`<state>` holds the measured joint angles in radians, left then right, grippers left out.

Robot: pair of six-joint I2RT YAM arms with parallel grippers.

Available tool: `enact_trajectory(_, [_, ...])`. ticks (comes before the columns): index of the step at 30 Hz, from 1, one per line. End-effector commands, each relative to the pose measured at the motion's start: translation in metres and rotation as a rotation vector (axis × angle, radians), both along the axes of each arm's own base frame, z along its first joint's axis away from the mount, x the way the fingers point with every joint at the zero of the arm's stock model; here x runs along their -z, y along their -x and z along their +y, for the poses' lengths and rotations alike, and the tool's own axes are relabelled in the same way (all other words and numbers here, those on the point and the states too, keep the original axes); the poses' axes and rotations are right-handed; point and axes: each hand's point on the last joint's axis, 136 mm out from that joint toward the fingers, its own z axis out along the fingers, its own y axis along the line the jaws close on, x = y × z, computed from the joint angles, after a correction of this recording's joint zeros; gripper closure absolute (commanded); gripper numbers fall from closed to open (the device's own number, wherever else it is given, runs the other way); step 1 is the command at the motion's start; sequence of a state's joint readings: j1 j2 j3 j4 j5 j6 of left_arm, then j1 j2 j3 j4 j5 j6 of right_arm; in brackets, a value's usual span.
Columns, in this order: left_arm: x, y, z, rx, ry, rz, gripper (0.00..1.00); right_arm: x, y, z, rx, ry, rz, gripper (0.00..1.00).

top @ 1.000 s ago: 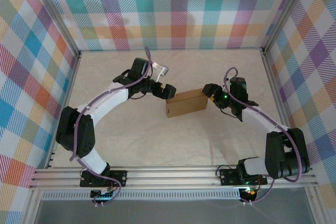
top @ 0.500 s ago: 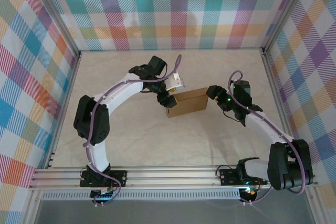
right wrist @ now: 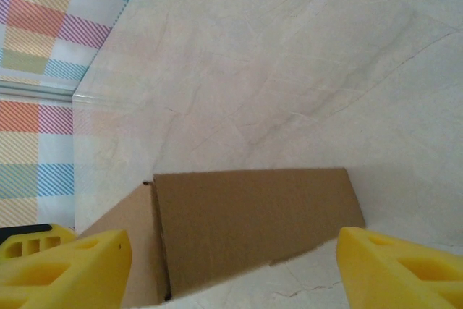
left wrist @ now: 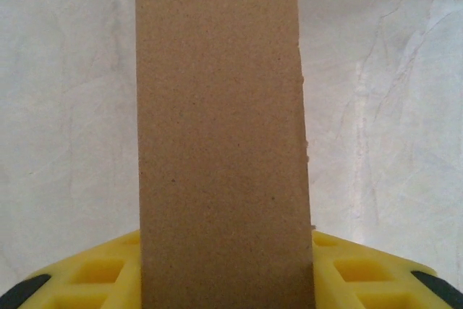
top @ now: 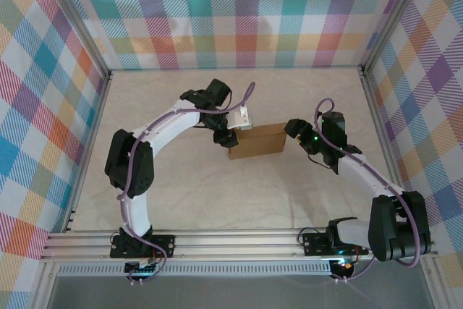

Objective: Fold the paper box

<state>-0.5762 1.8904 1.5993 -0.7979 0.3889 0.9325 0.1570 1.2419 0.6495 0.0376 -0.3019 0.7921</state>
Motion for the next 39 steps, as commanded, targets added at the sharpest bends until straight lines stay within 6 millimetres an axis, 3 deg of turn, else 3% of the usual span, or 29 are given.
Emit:
enact_trajectory(1, [-0.011, -0.022, 0.013, -0.035, -0.089, -0.245, 0.57, -0.009, -0.006, -0.004, 0.005, 0.026, -0.026, 0.25])
enact_trajectory(7, [-0.011, -0.057, 0.024, -0.051, -0.194, -0.63, 0.59, -0.01, -0.007, -0.011, 0.037, 0.05, -0.033, 0.25])
enact_trajectory(10, [0.0, -0.064, 0.027, -0.009, -0.244, -0.73, 0.59, -0.005, -0.006, -0.013, 0.045, 0.053, -0.022, 0.25])
enact_trajectory(17, [0.039, -0.076, 0.027, 0.041, -0.293, -0.833, 0.57, 0.001, -0.005, -0.01, 0.035, 0.036, -0.01, 0.25])
enact_trajectory(30, [0.082, -0.09, 0.031, 0.008, -0.288, -0.924, 0.55, 0.003, 0.0, -0.014, 0.042, 0.036, -0.012, 0.25])
enact_trajectory(32, [0.08, -0.089, 0.03, -0.001, -0.277, -0.911, 0.49, 0.002, 0.001, -0.014, 0.039, 0.04, -0.016, 0.24])
enact_trajectory(37, [0.071, -0.083, 0.03, -0.014, -0.26, -0.848, 0.2, -0.001, 0.002, -0.016, 0.03, 0.07, -0.041, 0.16])
enact_trajectory(39, [0.065, -0.077, 0.03, -0.032, -0.24, -0.817, 0.12, -0.005, 0.001, -0.017, 0.021, 0.087, -0.06, 0.11])
